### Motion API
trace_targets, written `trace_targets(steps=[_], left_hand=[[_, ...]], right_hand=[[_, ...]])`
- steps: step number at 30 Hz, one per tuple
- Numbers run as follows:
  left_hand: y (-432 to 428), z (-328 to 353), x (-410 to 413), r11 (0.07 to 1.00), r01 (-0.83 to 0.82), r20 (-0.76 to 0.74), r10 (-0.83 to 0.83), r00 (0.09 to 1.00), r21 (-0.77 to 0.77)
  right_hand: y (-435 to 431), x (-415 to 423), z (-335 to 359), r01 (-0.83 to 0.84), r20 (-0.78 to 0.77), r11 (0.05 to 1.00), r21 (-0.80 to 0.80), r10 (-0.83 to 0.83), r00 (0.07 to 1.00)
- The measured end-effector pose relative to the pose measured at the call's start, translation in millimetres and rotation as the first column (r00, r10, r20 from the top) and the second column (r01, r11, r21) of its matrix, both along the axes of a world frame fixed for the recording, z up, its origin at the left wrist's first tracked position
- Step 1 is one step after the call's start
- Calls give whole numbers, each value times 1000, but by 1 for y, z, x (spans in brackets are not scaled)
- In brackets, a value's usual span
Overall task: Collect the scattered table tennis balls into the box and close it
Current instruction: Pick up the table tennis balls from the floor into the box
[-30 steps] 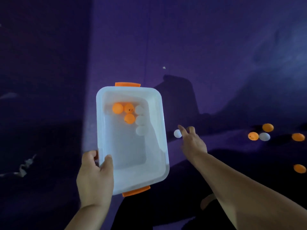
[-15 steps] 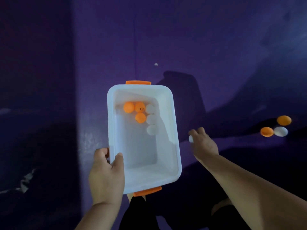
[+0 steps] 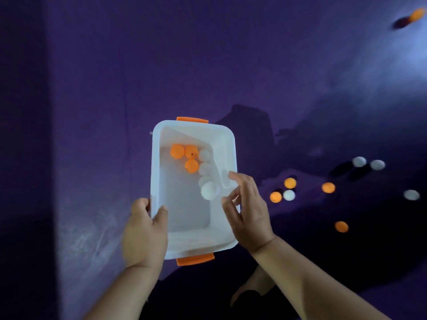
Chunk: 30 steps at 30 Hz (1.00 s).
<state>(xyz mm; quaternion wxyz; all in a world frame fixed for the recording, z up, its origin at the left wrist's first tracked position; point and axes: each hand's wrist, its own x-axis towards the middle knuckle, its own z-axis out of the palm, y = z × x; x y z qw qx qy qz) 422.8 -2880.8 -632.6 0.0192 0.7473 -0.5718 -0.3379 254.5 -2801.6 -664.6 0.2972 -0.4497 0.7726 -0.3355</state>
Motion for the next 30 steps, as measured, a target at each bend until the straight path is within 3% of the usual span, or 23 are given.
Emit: trace_targets(steps=[4,7,14,23,30], left_hand=[[14,20,-52,998,50,-37,-52,998,-33],[26,23,-88,997,64,-55,-66,996,-50],[31,-26,-155,995,67,-44,-70,997,-78],[-4,-142,-217,962,240,-102,-254,962,-127],[-29,-189,-238,908,371,-143,-401,905,-197]], right_hand=[[34,-51,18,301,90,946,121,-312,946],[66,-89,20,402,61,881,248,-428,902],[119,-160,-31,408,-65,823,396,-418,906],[131,-183,-165,471,-39,694,544,-540,841],[139,-185,-222,422,-145,702,574,-420,896]])
